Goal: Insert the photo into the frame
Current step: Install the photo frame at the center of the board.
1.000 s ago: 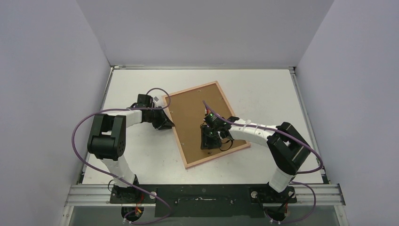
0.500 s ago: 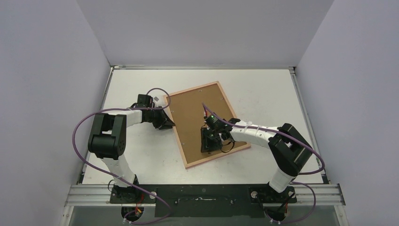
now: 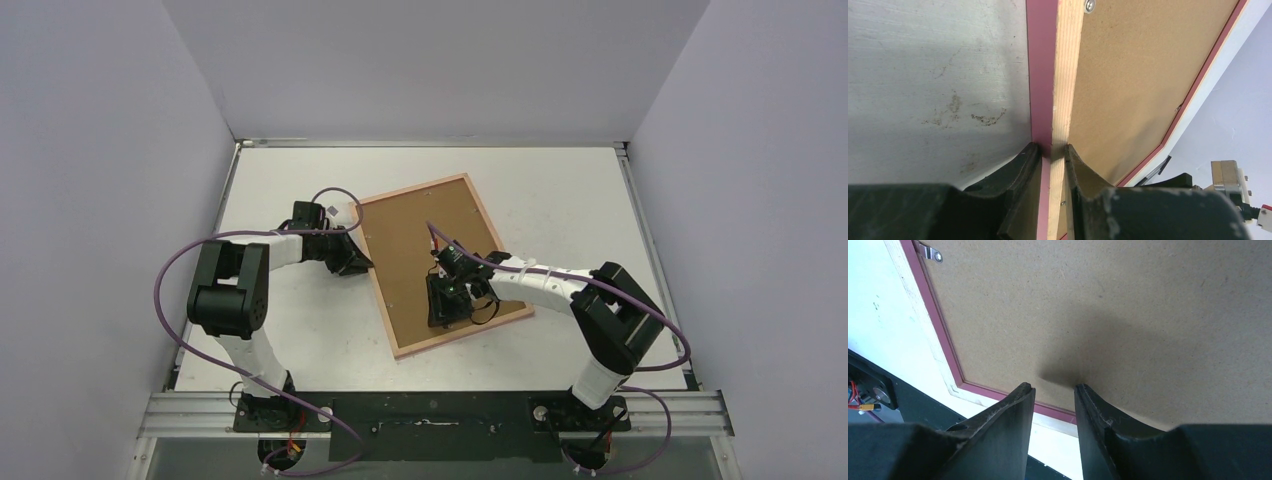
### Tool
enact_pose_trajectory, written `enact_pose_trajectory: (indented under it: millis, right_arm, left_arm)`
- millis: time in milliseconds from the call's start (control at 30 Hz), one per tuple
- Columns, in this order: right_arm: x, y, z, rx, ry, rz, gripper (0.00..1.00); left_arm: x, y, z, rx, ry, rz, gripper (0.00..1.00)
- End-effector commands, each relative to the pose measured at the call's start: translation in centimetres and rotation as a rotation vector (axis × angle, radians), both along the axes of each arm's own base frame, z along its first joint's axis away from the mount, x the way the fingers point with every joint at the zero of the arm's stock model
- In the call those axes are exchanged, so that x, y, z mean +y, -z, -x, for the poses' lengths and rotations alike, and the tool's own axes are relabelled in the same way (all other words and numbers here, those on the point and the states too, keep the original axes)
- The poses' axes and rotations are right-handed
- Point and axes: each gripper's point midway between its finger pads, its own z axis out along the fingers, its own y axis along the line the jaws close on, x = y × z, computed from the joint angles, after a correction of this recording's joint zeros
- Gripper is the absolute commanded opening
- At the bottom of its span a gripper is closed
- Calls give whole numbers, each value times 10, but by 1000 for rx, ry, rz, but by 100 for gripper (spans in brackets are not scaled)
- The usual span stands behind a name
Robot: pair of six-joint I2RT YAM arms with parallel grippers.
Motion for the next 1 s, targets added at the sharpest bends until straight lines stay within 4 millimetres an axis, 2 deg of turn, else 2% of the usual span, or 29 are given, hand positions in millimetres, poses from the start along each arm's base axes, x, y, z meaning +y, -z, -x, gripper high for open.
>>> enact_pose_trajectory:
  millis: [0,400,600,700,800,900,933,967]
  right_arm:
    - [-40,21,46,141,-59,155,37]
    - [-67,27,65,194,-104,237,37]
    - [-75,26,58,164,-66,264,36]
    - [-65,21,51,141,-42,214,37]
    - [-36,3,39,99,-32,76,39]
    - [-7,-38,17,-4,-12,-98,43]
    - [-1,-52,9,-37,3,-143,44]
    - [2,-66,-1,-71,22,-181,45]
  left_arm:
    - [4,12,3,15,-11,-33,0]
    - [9,13,4,21,-23,-46,0]
    - [9,13,4,20,-19,-49,0]
    - [9,14,4,22,-16,-46,0]
    - [8,13,5,21,-13,-37,0]
    - [6,10,4,9,-9,-28,0]
    - [6,8,3,5,-10,-25,0]
    - [5,7,3,2,-8,-23,4]
